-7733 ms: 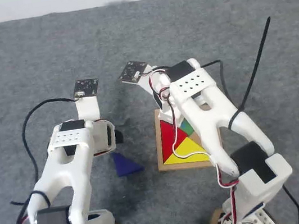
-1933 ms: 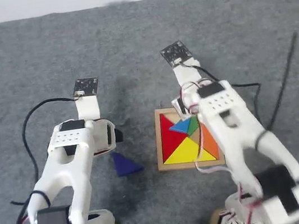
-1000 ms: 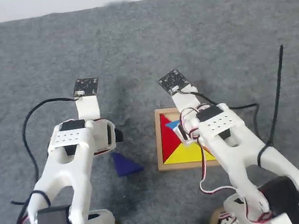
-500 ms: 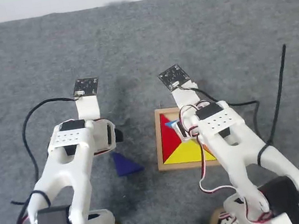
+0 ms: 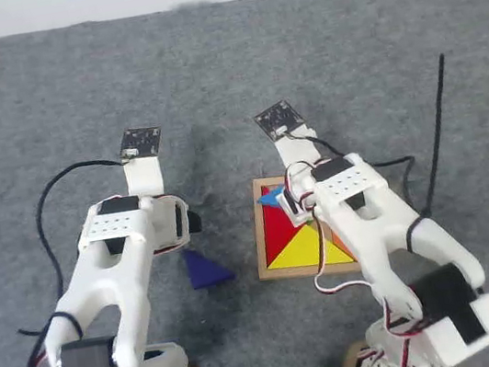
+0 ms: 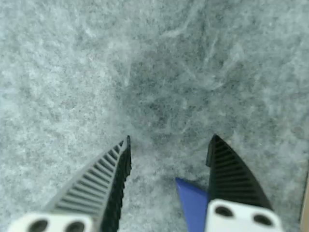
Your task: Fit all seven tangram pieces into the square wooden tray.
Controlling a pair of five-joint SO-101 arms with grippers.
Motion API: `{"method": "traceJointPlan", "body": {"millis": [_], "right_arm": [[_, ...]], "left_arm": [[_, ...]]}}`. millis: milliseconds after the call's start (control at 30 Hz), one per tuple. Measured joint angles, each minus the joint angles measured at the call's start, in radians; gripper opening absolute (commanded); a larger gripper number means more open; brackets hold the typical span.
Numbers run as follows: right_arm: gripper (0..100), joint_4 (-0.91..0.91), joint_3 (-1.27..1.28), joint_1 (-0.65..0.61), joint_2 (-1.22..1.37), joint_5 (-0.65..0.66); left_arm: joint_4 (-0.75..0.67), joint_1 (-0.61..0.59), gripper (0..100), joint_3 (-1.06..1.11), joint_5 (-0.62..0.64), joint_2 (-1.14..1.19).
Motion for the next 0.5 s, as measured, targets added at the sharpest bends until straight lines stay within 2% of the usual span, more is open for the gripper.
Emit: {"method": "traceJointPlan", "body": {"millis": [333, 500], "right_arm": [[0.6, -0.003, -0.002, -0.002, -0.005, -0.017], [0.6, 0.023, -0.002, -0.026, -0.178, -0.043]], "left_arm": [[0.0, 0.0, 25, 0.0, 0.0, 0.0], [0.0, 0.0, 25, 0.0, 0.0, 0.0]]}}
